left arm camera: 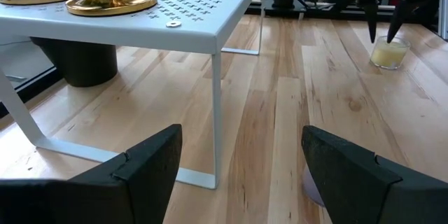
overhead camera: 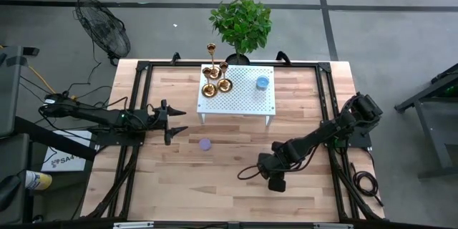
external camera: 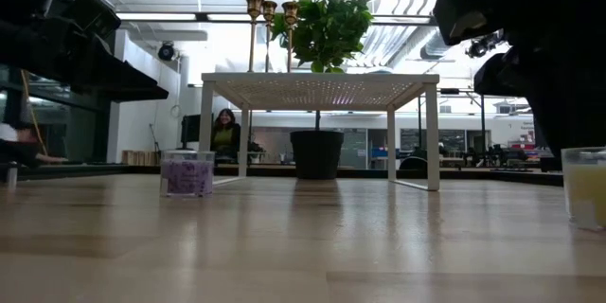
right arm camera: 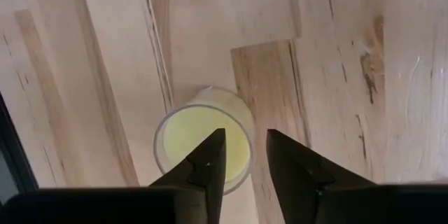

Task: Pick & Place candle stick holders
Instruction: Put the yellow scented candle on the shelf

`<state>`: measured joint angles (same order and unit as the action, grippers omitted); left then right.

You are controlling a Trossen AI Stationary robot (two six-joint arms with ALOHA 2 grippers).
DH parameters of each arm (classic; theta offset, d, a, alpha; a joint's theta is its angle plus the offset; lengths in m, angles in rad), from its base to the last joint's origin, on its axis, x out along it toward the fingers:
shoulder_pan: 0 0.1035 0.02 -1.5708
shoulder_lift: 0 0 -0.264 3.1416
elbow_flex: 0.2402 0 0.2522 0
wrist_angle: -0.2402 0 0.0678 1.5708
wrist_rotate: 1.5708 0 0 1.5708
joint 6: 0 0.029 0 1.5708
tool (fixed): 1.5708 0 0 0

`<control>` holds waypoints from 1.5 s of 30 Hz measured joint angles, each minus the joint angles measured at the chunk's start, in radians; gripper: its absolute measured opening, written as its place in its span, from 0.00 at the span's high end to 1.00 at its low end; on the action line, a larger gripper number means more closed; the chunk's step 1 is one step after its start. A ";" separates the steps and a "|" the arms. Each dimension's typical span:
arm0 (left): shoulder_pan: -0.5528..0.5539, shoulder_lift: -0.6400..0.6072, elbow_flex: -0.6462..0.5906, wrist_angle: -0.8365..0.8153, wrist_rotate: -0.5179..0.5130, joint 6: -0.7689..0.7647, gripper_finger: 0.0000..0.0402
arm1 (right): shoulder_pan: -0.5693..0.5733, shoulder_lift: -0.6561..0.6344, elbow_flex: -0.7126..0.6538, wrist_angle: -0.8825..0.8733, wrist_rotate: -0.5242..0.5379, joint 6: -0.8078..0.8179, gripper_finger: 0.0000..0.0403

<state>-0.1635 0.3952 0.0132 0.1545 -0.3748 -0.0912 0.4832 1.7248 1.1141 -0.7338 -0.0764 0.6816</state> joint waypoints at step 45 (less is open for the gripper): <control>0.000 0.000 0.000 0.000 0.000 0.000 0.27 | 0.011 0.010 0.000 0.009 0.032 -0.035 0.90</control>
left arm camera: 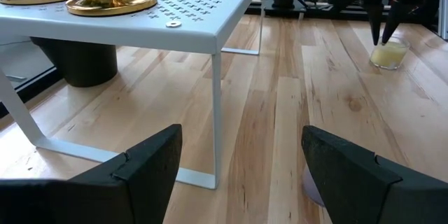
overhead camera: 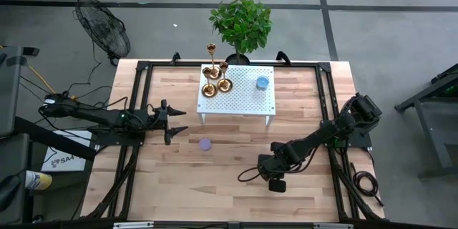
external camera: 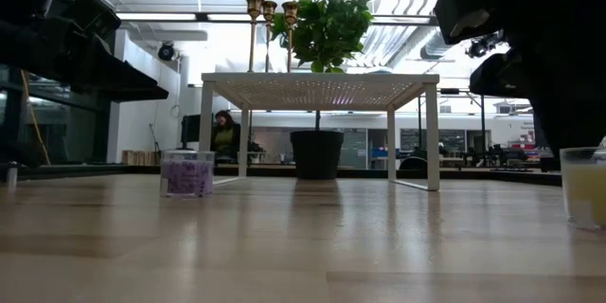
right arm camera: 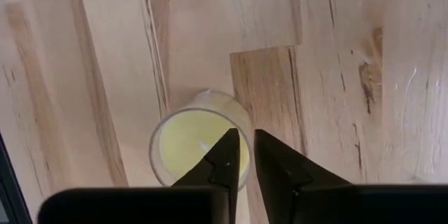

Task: Pick & Place candle stick holders
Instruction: Put the yellow scented candle on the shelf

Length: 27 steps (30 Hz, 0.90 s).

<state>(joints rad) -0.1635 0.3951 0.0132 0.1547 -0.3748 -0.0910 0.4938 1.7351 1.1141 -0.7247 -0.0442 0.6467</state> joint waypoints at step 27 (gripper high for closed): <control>0.000 0.000 0.000 0.000 0.000 0.000 0.27 | -0.073 -0.001 0.119 -0.140 -0.102 0.336 1.00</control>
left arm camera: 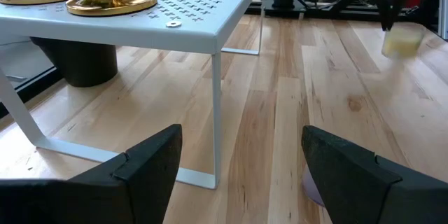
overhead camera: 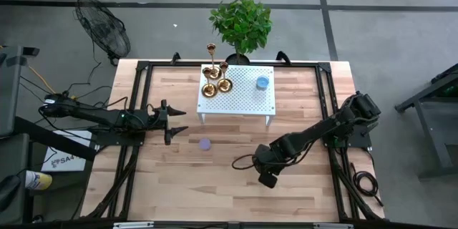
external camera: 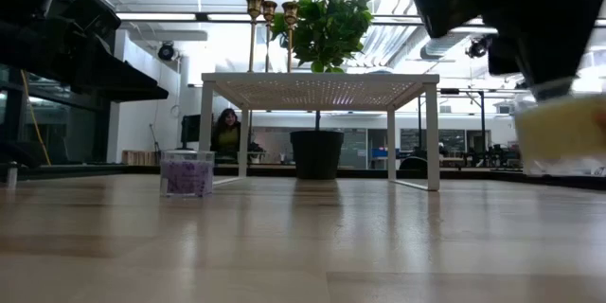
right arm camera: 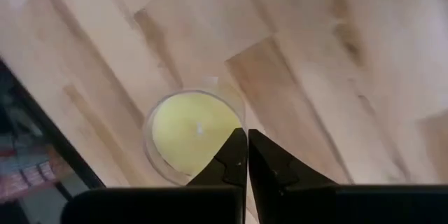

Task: Pick & Place candle stick holders
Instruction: Put the yellow scented candle on the shelf

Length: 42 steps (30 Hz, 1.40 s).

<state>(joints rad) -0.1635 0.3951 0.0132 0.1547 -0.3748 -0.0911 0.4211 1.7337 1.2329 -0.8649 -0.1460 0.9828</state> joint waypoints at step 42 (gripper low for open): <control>0.000 0.000 0.000 0.000 0.000 0.000 0.27 | -0.531 -0.002 0.601 -0.627 0.206 -0.310 1.00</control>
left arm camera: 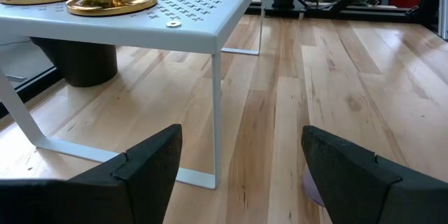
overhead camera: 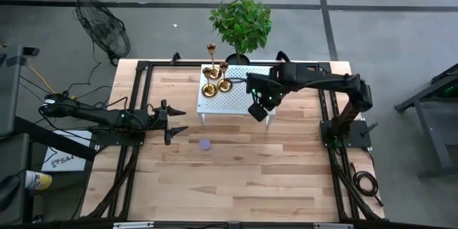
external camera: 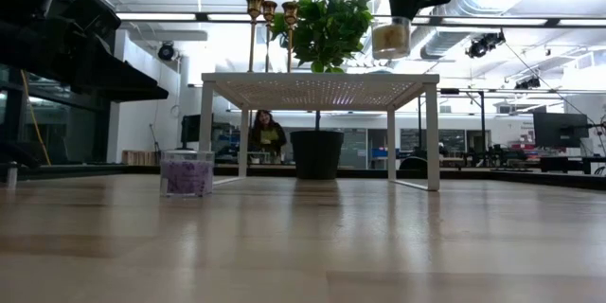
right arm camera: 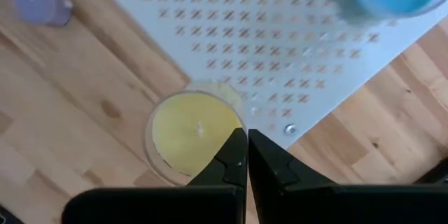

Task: Pick & Place candle stick holders
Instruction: Put the yellow scented candle on the shelf

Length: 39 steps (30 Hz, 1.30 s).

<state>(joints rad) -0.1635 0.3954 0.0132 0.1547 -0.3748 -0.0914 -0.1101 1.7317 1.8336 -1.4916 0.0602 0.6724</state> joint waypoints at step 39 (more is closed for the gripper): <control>0.000 0.000 0.000 0.000 0.000 0.000 0.27 | -0.231 0.000 -0.038 0.042 -0.005 -0.216 1.00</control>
<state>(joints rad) -0.1637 0.3954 0.0132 0.1543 -0.3748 -0.0914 -0.3412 1.7321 1.7954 -1.4501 0.0551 0.4565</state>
